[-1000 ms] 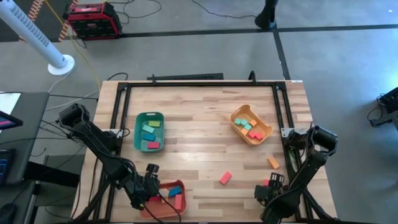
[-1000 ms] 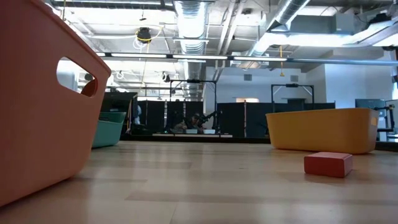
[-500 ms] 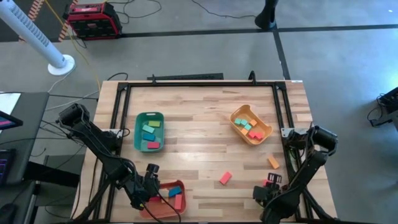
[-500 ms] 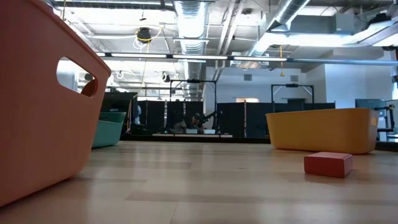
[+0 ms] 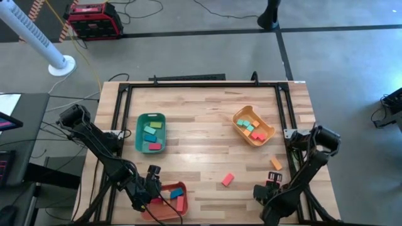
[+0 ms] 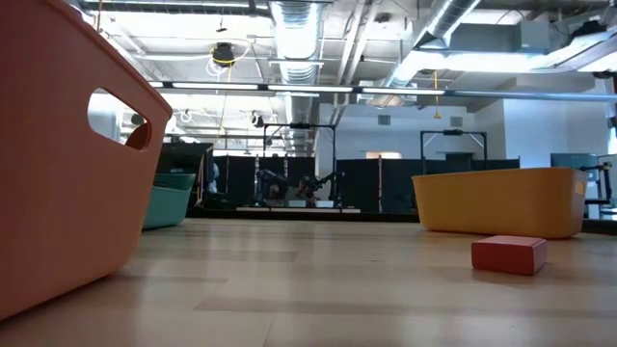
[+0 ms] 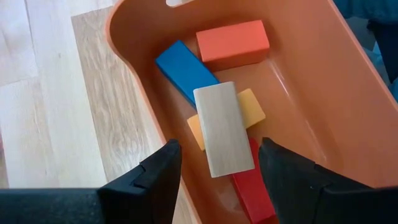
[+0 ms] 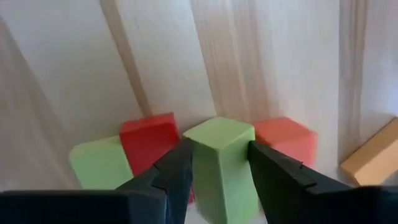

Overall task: Sort blocks by size
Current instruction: Put the thick light green rectangular block into the orange bin

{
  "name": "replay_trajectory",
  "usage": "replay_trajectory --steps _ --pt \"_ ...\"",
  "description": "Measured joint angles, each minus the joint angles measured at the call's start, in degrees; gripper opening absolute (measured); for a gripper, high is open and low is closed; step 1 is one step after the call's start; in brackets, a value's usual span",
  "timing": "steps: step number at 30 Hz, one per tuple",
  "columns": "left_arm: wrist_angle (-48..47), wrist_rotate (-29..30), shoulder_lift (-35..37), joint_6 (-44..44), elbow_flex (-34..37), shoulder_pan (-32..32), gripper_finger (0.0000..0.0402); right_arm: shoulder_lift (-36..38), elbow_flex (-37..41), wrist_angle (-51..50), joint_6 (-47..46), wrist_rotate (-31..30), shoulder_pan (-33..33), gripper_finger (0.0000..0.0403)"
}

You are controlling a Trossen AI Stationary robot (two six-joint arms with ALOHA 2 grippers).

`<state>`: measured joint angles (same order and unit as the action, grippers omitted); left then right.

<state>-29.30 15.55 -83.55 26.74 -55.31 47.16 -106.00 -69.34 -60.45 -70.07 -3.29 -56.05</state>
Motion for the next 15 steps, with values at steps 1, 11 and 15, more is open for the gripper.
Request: replay_trajectory --steps 1,11,15 --pt "0.02 0.0 0.0 0.0 0.0 0.0 0.0203 0.04 0.5 0.87 0.07 -0.02 0.27 0.0183" --pt "-0.87 -0.02 0.0 -0.07 0.0 0.0 0.0203 -0.05 -0.39 3.7 5.12 -0.42 5.11 0.0173" --pt "-0.87 -0.02 0.0 -0.53 0.0 0.0 0.0203 -0.28 -2.07 4.72 8.46 -3.81 7.07 0.0172"
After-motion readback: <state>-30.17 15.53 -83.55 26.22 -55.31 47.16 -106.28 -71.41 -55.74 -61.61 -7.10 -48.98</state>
